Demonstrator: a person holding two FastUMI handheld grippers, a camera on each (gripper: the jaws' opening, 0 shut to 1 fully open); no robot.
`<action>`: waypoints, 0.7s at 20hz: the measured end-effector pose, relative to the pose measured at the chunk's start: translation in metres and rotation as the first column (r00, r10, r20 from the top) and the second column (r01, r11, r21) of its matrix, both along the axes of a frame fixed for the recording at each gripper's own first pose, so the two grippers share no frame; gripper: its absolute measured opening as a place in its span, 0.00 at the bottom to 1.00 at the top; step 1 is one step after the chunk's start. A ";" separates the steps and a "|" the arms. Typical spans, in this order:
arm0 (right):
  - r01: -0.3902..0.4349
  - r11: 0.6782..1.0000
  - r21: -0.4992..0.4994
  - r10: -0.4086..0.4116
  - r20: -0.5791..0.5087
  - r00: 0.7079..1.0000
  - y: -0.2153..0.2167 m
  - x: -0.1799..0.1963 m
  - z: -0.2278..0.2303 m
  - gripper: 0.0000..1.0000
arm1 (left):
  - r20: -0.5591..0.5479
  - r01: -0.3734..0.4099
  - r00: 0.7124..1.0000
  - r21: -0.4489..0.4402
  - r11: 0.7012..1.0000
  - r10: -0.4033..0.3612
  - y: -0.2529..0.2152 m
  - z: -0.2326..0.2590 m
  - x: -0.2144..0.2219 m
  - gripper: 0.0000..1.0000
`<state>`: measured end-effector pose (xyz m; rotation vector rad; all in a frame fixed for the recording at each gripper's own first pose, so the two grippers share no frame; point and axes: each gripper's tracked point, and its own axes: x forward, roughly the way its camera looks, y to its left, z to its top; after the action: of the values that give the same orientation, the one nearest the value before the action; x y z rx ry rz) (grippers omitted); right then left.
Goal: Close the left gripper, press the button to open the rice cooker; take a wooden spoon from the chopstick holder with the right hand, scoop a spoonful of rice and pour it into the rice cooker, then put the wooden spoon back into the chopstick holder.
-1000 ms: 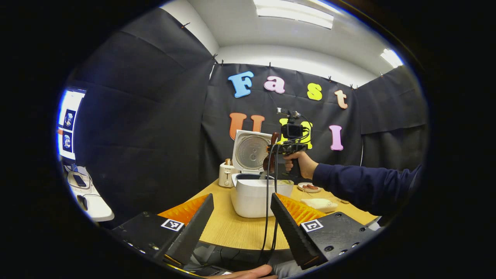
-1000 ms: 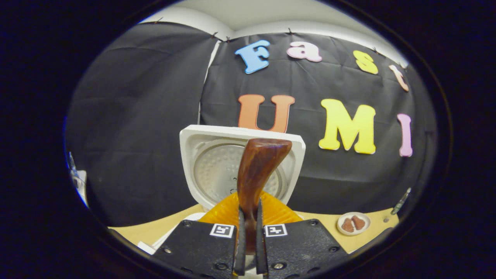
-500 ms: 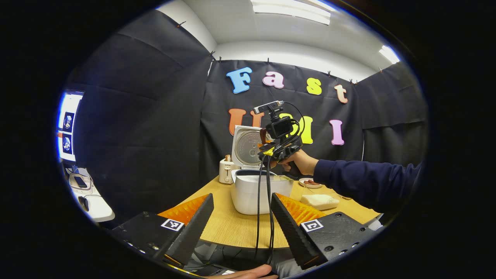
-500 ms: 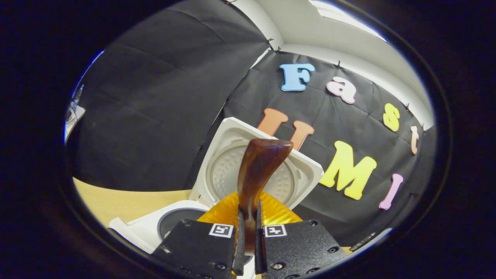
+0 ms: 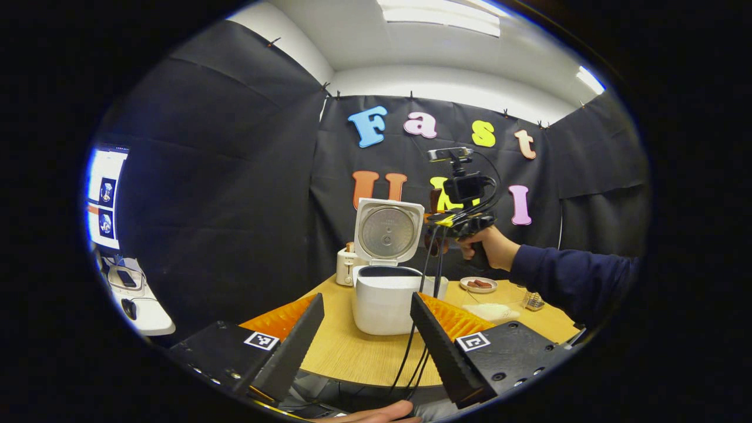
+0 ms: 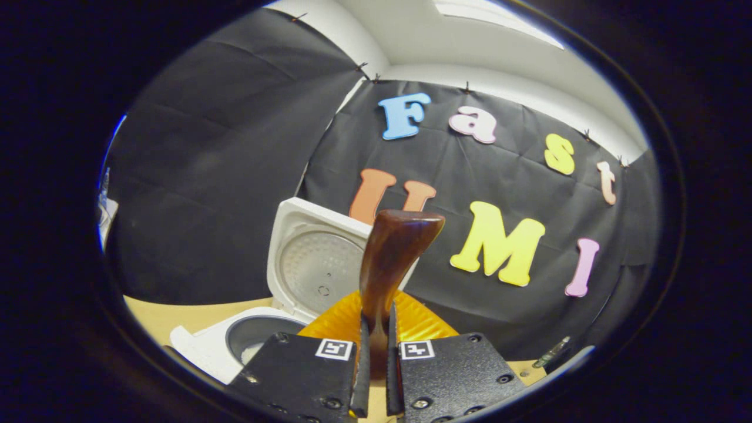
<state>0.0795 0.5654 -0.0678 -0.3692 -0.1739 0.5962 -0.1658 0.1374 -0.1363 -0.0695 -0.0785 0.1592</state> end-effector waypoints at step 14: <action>0.193 0.956 0.222 -0.169 -0.126 0.978 -0.261 0.069 0.053 0.19 | 0.044 0.055 0.997 0.088 0.995 -0.059 -0.080 0.029 0.014 0.94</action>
<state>0.1485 0.3049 -0.0149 -0.1233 -0.1052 0.4069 -0.1517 0.0575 -0.1075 0.0112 -0.1298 0.0965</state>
